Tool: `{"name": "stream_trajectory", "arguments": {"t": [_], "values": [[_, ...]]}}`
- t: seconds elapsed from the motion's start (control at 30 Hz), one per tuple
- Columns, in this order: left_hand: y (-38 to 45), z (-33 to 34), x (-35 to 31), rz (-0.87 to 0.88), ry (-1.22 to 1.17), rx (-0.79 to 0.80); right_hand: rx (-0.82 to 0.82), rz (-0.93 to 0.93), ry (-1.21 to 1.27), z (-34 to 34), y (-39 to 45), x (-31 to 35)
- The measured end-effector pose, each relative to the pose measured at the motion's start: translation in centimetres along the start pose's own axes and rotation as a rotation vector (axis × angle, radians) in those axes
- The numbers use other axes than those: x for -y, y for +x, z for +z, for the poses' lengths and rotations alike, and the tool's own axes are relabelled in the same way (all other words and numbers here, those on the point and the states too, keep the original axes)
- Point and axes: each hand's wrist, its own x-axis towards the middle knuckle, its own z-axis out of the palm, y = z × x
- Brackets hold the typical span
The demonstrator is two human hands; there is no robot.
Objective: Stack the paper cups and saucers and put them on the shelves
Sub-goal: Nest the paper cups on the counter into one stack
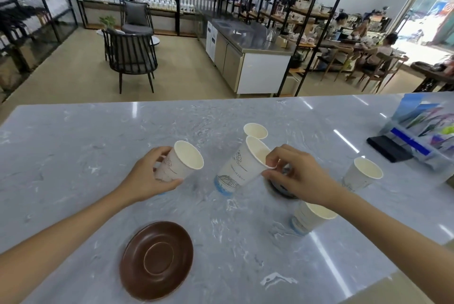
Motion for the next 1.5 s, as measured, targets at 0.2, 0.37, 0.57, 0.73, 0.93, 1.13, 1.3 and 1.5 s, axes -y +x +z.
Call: {"name": "stream_trajectory", "arguments": {"t": [0.2,0.37,0.57,0.73,0.93,1.13,1.3,1.5], "values": [[-0.8,1.2,-3.3,0.075,0.087,0.042,-0.119,0.041,0.144,-3.3,-0.8,-1.1],[-0.5,3.4,-7.5,0.094,0.126,0.062,-0.125,-0.004,0.173,-5.1,-0.9,-3.2],[-0.1,7.4,-11.4,0.081,0.113,0.04,-0.033,-0.029,0.192,-6.7,-0.9,-6.6],[0.8,10.7,-14.1,0.094,0.09,0.027,0.016,-0.081,0.271,-7.1,-1.3,-9.7],[1.2,14.4,-16.2,0.065,0.059,0.004,0.055,-0.092,0.373,-6.6,-2.1,-12.9],[0.6,17.4,-17.3,0.01,0.033,-0.035,0.124,-0.149,0.363,-4.8,-2.5,-14.9],[-0.5,18.6,-17.2,-0.031,0.039,-0.082,0.122,-0.183,0.388,-3.2,-2.7,-15.6],[-1.8,19.1,-16.6,-0.129,0.049,-0.111,0.175,-0.225,0.333,-2.9,-4.2,-16.5]]}}
